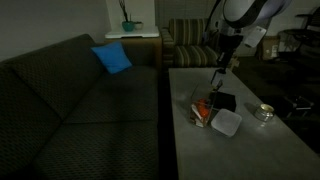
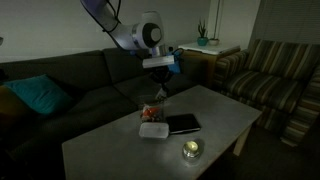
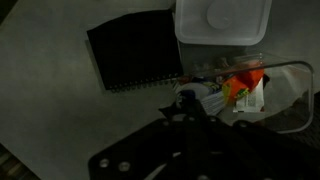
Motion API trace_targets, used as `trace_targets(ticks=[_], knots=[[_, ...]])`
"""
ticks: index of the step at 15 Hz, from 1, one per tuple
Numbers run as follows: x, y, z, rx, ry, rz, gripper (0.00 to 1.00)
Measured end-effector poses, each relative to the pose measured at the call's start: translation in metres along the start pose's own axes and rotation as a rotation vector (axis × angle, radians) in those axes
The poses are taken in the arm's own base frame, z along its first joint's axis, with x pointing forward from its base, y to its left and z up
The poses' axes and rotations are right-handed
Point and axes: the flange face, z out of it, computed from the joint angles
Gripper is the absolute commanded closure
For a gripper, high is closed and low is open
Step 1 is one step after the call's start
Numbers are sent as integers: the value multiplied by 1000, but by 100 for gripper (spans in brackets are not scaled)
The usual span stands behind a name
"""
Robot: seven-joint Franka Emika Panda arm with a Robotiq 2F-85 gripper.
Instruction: Press the button on the white lid then put the lid on the table then put the blue wrapper on the table and put it back in the storage container
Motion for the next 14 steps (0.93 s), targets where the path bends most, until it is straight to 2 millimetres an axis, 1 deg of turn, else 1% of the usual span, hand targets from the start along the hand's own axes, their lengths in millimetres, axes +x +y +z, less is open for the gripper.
trace_targets(ticks=[5,8,11,14], knots=[[-24,-3,-18,-30,-83,121,100],[-44,-9,-20,-19,-146,190,100],[-72,-17,-7,6,-215,244,100],[-107,-22,20,42,-291,297,100]])
